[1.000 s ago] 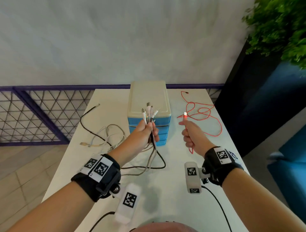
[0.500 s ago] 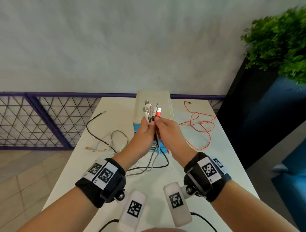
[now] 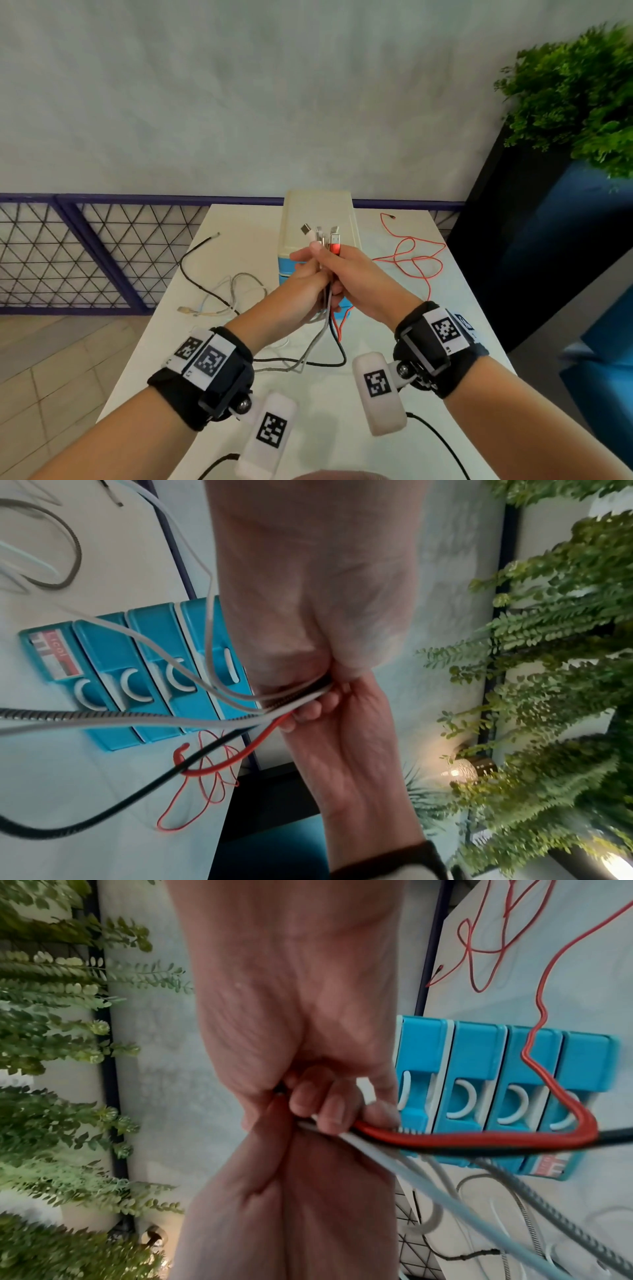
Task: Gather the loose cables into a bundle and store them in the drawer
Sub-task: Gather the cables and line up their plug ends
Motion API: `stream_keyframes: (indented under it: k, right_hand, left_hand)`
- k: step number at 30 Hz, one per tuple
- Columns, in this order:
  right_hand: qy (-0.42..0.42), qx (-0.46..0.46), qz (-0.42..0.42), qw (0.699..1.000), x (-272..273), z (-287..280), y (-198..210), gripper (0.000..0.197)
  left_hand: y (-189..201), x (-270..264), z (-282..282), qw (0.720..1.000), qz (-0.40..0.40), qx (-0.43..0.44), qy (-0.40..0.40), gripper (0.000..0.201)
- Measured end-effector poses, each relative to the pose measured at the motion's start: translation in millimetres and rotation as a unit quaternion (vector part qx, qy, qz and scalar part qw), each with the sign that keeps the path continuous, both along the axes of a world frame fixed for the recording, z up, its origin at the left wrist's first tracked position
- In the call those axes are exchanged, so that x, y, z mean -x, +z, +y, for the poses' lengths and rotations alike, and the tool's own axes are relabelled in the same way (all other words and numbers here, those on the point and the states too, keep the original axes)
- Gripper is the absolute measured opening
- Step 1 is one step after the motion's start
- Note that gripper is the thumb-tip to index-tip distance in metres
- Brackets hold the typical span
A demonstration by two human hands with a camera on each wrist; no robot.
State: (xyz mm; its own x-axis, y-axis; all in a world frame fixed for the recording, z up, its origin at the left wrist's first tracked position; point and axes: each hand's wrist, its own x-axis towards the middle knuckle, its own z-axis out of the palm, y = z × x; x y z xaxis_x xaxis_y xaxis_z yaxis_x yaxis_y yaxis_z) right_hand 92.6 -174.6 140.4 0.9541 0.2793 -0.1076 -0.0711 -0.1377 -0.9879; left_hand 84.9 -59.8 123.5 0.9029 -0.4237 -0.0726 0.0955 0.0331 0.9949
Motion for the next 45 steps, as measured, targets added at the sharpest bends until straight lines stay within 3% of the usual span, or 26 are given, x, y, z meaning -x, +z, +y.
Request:
stream_keyframes:
  k: [7,13,18,21,24,27,38,45]
  right_hand:
    - [0.000,0.002,-0.050,0.999,1.4,2.0,18.8,0.040]
    - [-0.016,-0.045,-0.063,0.997,0.6,6.2,25.0,0.034]
    - [-0.080,-0.192,-0.095,0.974,-5.9,7.3,22.3,0.031]
    - [-0.111,-0.262,-0.066,0.956,-10.9,3.8,24.1,0.032]
    - [-0.120,-0.300,-0.040,0.945,-12.5,3.2,25.5,0.032]
    - [-0.113,-0.334,-0.020,0.936,-12.5,5.5,22.1,0.033]
    - [0.007,-0.253,0.074,0.965,-9.2,-5.8,11.9,0.037]
    - [-0.118,-0.290,0.044,0.949,-24.9,-30.2,20.0,0.037]
  left_hand:
    - [18.4,-3.9,20.5,0.989,0.015,-0.040,-0.142,0.030]
    - [18.2,-2.2,16.6,0.989,-0.037,-0.072,-0.125,0.024]
    - [4.0,8.5,14.9,0.968,-0.083,-0.155,-0.178,0.034]
    - [-6.9,16.3,11.5,0.980,-0.066,-0.147,-0.117,0.032]
    - [-9.0,18.4,5.1,0.972,-0.130,-0.184,-0.060,0.036]
    - [-10.6,17.4,2.0,0.965,-0.158,-0.199,-0.061,0.037]
    - [-13.8,21.8,4.6,0.971,-0.087,-0.156,-0.159,0.039]
    - [-13.8,6.5,27.3,0.964,-0.064,-0.160,-0.204,0.039]
